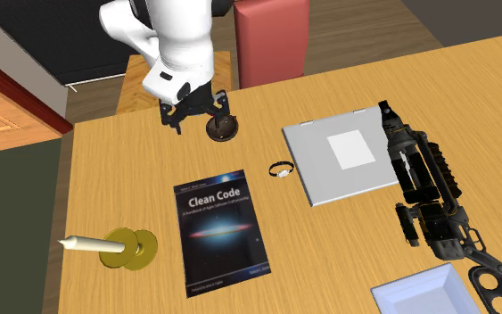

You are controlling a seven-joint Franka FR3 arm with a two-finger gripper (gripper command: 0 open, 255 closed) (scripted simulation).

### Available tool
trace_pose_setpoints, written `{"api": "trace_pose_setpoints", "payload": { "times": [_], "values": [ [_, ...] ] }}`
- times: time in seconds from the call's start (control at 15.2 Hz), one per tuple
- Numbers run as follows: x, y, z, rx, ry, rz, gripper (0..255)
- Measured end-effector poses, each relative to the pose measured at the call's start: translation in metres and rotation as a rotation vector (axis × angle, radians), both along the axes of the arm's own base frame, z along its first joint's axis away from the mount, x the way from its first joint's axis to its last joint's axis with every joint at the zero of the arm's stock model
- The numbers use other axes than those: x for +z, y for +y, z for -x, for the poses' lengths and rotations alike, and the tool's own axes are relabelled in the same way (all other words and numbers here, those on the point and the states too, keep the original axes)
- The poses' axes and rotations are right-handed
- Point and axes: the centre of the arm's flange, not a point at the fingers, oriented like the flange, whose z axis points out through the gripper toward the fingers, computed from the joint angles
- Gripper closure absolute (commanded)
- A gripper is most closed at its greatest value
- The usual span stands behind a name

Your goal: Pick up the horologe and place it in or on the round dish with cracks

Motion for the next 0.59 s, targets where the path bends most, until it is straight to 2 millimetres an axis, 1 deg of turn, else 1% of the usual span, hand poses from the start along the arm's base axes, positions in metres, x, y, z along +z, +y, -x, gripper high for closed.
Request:
{"api": "trace_pose_setpoints", "payload": {
  "times": [0.33,0.4,0.46,0.59],
  "values": [
    [-0.022,0.056,-0.015,0.065,-0.025,0.028,0],
    [-0.028,0.071,-0.017,0.078,-0.030,0.033,0],
    [-0.034,0.081,-0.019,0.091,-0.035,0.039,0],
    [-0.049,0.107,-0.026,0.117,-0.045,0.049,0]
  ]
}}
